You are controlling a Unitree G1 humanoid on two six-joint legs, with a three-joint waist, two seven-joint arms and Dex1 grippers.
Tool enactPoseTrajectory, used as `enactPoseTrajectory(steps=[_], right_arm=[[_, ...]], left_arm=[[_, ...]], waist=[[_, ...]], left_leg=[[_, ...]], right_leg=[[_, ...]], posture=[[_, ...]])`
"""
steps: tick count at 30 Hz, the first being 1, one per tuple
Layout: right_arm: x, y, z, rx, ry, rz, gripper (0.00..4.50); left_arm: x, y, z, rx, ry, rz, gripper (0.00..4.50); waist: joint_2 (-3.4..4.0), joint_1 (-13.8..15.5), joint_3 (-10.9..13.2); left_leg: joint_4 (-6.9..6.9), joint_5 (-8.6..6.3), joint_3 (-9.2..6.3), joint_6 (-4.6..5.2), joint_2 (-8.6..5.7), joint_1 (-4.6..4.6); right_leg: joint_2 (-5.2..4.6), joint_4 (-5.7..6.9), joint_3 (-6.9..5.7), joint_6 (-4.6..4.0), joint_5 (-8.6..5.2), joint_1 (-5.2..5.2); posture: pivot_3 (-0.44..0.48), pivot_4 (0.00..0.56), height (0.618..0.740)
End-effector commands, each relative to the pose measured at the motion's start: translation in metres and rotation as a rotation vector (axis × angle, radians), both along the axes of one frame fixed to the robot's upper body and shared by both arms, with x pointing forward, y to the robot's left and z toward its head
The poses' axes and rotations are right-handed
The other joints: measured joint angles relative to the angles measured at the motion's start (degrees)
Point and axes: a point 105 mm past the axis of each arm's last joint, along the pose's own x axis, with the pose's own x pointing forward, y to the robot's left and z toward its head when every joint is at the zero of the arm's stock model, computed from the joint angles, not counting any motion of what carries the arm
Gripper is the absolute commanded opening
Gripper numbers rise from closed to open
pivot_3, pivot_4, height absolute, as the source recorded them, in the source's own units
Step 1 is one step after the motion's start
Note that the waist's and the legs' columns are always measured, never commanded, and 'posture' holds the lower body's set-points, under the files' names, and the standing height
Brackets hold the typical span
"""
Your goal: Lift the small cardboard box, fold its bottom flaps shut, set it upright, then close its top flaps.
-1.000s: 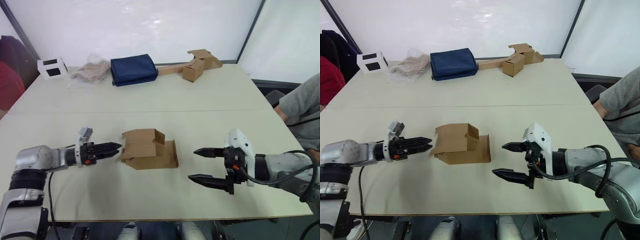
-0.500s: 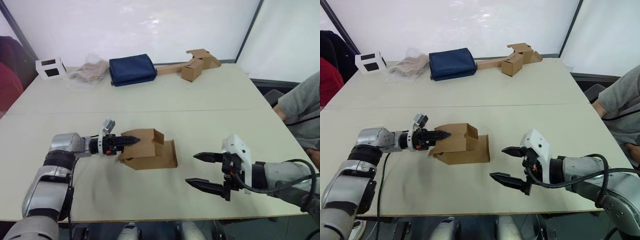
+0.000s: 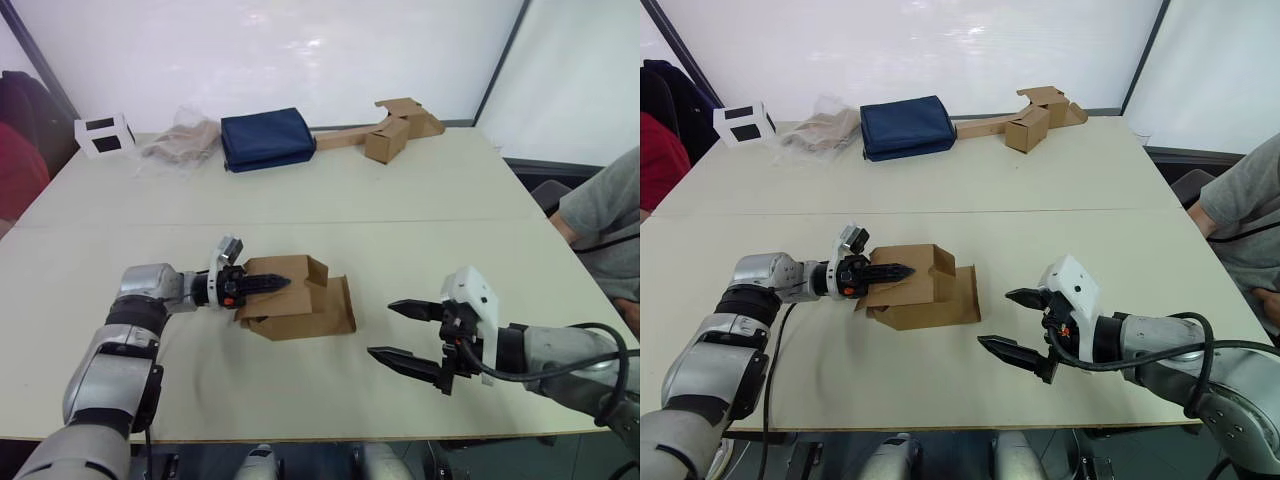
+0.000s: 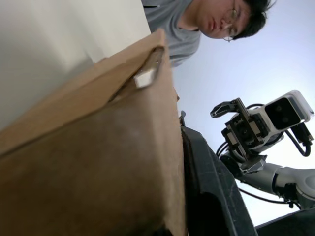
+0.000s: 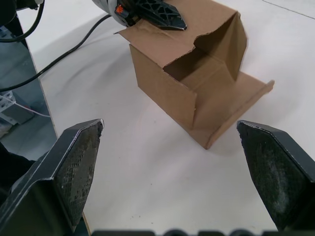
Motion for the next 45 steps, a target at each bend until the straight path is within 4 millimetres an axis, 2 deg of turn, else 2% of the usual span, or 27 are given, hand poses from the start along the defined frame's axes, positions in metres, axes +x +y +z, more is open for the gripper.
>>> enactPoseTrajectory(steps=[1, 4, 8, 11, 12, 15, 16, 19, 21, 22, 25, 30, 35, 45], right_arm=[[0.009, 0.0, 0.013, 0.038, -0.087, -0.022, 4.5], [0.031, 0.0, 0.034, 0.162, -0.176, -0.105, 4.5], [0.06, -0.002, 0.065, 0.391, -0.258, -0.214, 4.5], [0.08, -0.014, 0.079, 0.478, -0.301, -0.318, 4.5], [0.086, -0.017, 0.087, 0.509, -0.328, -0.34, 4.5], [0.086, -0.015, 0.135, 0.782, -0.369, -0.27, 3.84], [0.087, -0.012, 0.144, 0.824, -0.374, -0.25, 3.49], [0.091, -0.004, 0.156, 0.867, -0.379, -0.234, 2.41], [0.09, 0.006, 0.164, 0.884, -0.379, -0.188, 1.54], [0.087, 0.013, 0.165, 0.882, -0.377, -0.157, 0.97], [0.088, 0.023, 0.163, 0.874, -0.361, -0.128, 0.08], [0.096, 0.036, 0.147, 0.772, -0.346, -0.122, 0.08], [0.093, 0.046, 0.137, 0.72, -0.321, -0.071, 0.08], [0.091, 0.056, 0.137, 0.724, -0.305, -0.028, 0.08]], left_arm=[[-0.002, 0.003, 0.032, -0.019, -0.131, -0.032, 0.03], [0.003, 0.004, 0.069, -0.018, -0.324, -0.02, 0.03], [0.007, -0.003, 0.121, 0.046, -0.665, -0.004, 0.03], [0.007, -0.009, 0.142, 0.058, -0.802, 0.001, 0.03], [0.006, -0.012, 0.155, 0.036, -0.821, 0.005, 0.03], [-0.001, -0.02, 0.176, 0.098, -1.002, -0.033, 0.0], [0.0, -0.022, 0.181, 0.111, -1.046, -0.024, 0.0], [0.004, -0.026, 0.191, 0.117, -1.119, -0.004, 0.0], [0.003, -0.029, 0.195, 0.103, -1.149, -0.003, 0.0], [0.003, -0.029, 0.196, 0.097, -1.149, -0.006, 0.0], [0.003, -0.03, 0.196, 0.089, -1.152, -0.014, 0.0], [0.004, -0.03, 0.196, 0.087, -1.165, -0.014, 0.0], [0.002, -0.028, 0.196, 0.088, -1.164, -0.02, 0.0], [-0.007, -0.025, 0.195, 0.065, -1.133, -0.056, 0.0]], waist=[[0.0, 0.0, 0.0], [-0.01, -0.2, 0.0], [-0.04, 0.0, 0.0], [-0.02, 0.1, 0.0], [0.0, 0.1, 0.0], [0.05, -0.2, 0.0], [0.06, -0.4, 0.0], [0.07, -0.8, 0.0], [0.08, -1.1, 0.0], [0.08, -1.2, 0.0], [0.08, -1.5, 0.0], [0.09, -1.6, 0.0], [0.09, -1.6, 0.0], [0.09, -1.6, 0.0]], left_leg=[[0.0, 0.0, 0.0, 0.0, 0.0, 0.0], [-0.01, 0.0, -0.01, 0.0, 0.02, 0.03], [-0.01, 0.01, -0.02, -0.02, 0.05, 0.0], [-0.02, 0.11, -0.01, -0.21, 0.0, -0.07], [-0.02, 0.16, 0.02, -0.29, -0.02, -0.07], [-0.02, 0.16, 0.02, -0.28, -0.01, -0.07], [-0.03, 0.14, 0.03, -0.25, -0.01, -0.05], [-0.09, 0.17, 0.01, -0.29, 0.04, -0.06], [-0.1, 0.17, 0.02, -0.29, 0.04, -0.06], [-0.08, 0.16, 0.02, -0.28, 0.03, -0.06], [-0.07, 0.12, 0.02, -0.2, 0.02, -0.07], [-0.08, 0.12, 0.02, -0.2, 0.02, -0.07], [-0.08, 0.12, 0.02, -0.19, 0.02, -0.07], [-0.08, 0.11, 0.01, -0.18, 0.02, -0.08]], right_leg=[[0.0, 0.0, 0.0, 0.0, 0.0, 0.0], [0.01, 0.01, 0.01, 0.0, 0.0, 0.0], [0.02, 0.03, 0.0, 0.0, 0.0, -0.04], [-0.05, 0.0, 0.0, 0.0, 0.0, -0.08], [-0.09, 0.0, 0.01, 0.01, 0.0, -0.08], [-0.05, 0.03, 0.02, 0.01, 0.0, -0.11], [-0.04, 0.07, 0.03, 0.0, 0.0, -0.13], [0.02, 0.1, 0.02, -0.02, 0.0, -0.2], [0.01, 0.09, 0.03, -0.02, 0.0, -0.19], [0.0, 0.09, 0.03, -0.02, 0.0, -0.18], [0.0, 0.12, 0.03, -0.01, 0.0, -0.19], [0.01, 0.11, 0.03, -0.01, 0.0, -0.21], [0.01, 0.11, 0.03, -0.01, 0.0, -0.21], [0.01, 0.11, 0.03, -0.01, 0.0, -0.21]], posture=[[0.0, 0.15, 0.74], [0.0, 0.15, 0.74], [0.0, 0.15, 0.74], [0.0, 0.15, 0.74], [0.0, 0.15, 0.74], [0.0, 0.15, 0.74], [0.0, 0.15, 0.74], [0.0, 0.15, 0.74], [0.0, 0.15, 0.74], [0.0, 0.15, 0.74], [0.0, 0.15, 0.74], [0.0, 0.15, 0.74], [0.0, 0.15, 0.74], [0.0, 0.15, 0.74]])
